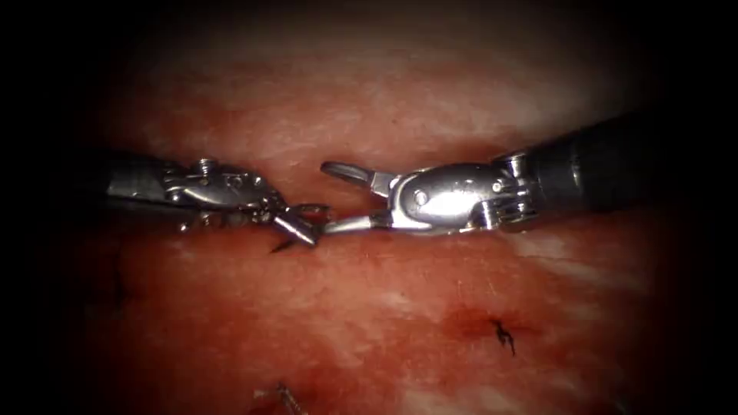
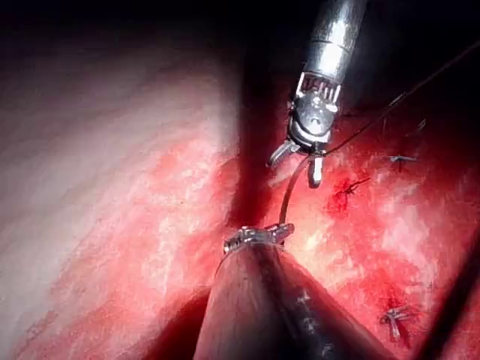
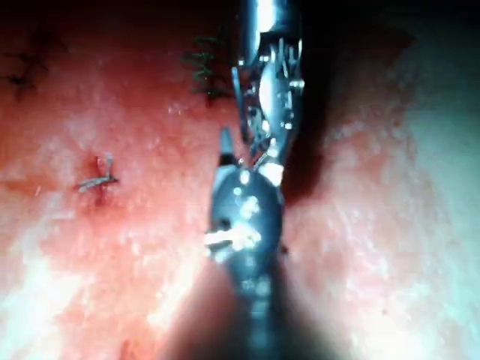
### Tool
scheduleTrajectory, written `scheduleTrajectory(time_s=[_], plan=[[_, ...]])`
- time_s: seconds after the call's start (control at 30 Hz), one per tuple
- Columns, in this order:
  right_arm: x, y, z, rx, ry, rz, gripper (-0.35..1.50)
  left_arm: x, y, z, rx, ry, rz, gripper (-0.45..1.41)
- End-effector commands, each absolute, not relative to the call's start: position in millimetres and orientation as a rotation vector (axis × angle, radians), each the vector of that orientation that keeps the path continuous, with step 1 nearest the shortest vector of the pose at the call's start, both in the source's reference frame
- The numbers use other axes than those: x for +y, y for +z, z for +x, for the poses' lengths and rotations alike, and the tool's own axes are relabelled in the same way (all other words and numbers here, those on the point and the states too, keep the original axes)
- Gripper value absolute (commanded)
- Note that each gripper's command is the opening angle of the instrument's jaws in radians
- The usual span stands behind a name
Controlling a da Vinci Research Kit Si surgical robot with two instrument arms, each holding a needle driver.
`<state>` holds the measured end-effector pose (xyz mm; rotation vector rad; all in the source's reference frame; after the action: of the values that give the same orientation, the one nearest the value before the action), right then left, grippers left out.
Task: Wound Closure
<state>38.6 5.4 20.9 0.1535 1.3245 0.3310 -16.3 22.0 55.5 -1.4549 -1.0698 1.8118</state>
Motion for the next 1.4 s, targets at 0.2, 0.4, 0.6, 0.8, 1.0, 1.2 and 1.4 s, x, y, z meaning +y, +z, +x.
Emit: scheduleTrajectory(time_s=[0.2, 0.4, 0.6, 0.8, 1.0, 1.2, 1.4], plan=[[4.3, 19.9, 38.3, 1.304, 0.414, 0.09, 1.16, 22.2, 55.8, -16.8, -0.897, 1.696, -1.505, -0.45], [4.6, 19.2, 37.8, 1.289, 0.507, 0.012, 1.04, 21.7, 55.8, -17.4, -0.722, 1.622, -1.539, -0.45], [5.0, 19.0, 38.0, 1.261, 0.548, -0.119, 0.88, 20.5, 55.6, -18.2, -0.64, 1.584, -1.546, -0.45], [4.8, 19.0, 38.7, 1.222, 0.508, -0.209, 0.81, 20.2, 55.6, -18.4, -0.553, 1.546, -1.573, -0.45], [4.3, 19.5, 38.8, 1.186, 0.469, -0.188, 0.79, 20.1, 55.6, -18.3, -0.486, 1.539, -1.565, -0.45], [4.3, 19.6, 39.0, 1.169, 0.436, -0.197, 0.73, 20.1, 55.6, -18.4, -0.472, 1.548, -1.567, -0.45], [4.1, 19.7, 39.6, 1.158, 0.383, -0.214, 0.66, 20.1, 55.6, -18.5, -0.471, 1.548, -1.567, -0.45]])
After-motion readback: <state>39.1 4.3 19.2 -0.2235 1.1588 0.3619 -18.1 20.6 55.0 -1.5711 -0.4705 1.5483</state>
